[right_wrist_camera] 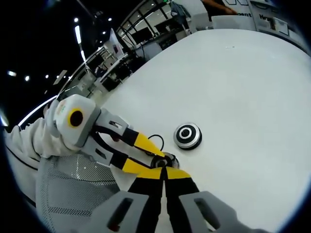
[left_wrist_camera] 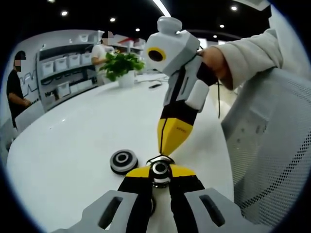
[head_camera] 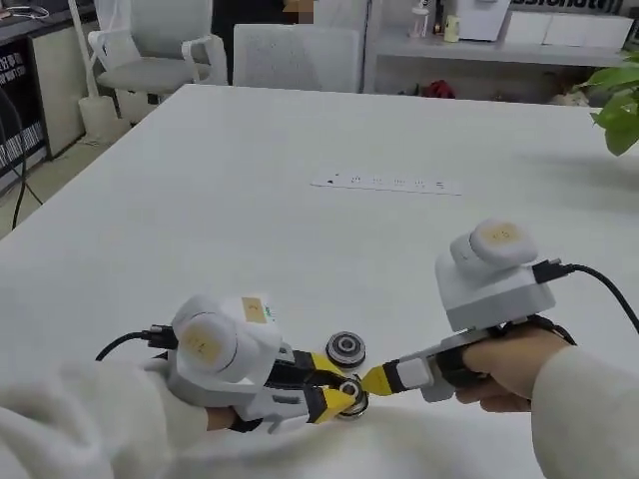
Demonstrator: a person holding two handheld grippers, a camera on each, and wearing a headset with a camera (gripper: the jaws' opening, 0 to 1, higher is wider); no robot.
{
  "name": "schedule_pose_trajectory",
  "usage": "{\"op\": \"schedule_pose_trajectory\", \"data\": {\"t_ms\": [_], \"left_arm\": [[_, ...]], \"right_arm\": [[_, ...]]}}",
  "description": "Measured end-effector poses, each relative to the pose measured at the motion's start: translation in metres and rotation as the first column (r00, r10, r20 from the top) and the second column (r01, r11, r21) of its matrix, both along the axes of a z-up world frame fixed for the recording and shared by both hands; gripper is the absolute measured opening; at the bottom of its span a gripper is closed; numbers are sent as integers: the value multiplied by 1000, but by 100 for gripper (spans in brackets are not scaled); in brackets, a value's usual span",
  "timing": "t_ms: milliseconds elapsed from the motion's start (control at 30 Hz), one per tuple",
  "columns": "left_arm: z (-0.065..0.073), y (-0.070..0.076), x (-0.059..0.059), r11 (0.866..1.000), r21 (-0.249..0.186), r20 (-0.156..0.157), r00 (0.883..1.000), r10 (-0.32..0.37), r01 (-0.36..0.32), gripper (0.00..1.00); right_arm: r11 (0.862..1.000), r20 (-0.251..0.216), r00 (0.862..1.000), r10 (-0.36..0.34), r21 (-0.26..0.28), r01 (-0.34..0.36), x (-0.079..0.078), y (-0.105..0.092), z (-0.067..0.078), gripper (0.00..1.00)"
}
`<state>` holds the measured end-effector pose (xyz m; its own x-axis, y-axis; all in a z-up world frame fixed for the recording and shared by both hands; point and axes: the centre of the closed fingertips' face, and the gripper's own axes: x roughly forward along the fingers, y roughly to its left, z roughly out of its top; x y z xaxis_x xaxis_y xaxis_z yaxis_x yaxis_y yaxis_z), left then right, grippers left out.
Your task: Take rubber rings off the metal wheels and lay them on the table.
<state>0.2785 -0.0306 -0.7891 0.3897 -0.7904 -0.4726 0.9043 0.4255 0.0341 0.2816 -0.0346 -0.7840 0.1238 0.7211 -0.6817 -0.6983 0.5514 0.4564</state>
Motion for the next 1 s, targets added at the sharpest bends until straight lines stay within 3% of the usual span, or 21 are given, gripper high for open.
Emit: {"op": "schedule_pose_trajectory", "data": {"t_ms": [1000], "left_arm": [[-1, -1, 2, 1000, -4, 3, 1000, 6, -6, 13]], "right_arm": [[1000, -2, 1000, 19, 22, -19, -2, 4, 3, 0]]}}
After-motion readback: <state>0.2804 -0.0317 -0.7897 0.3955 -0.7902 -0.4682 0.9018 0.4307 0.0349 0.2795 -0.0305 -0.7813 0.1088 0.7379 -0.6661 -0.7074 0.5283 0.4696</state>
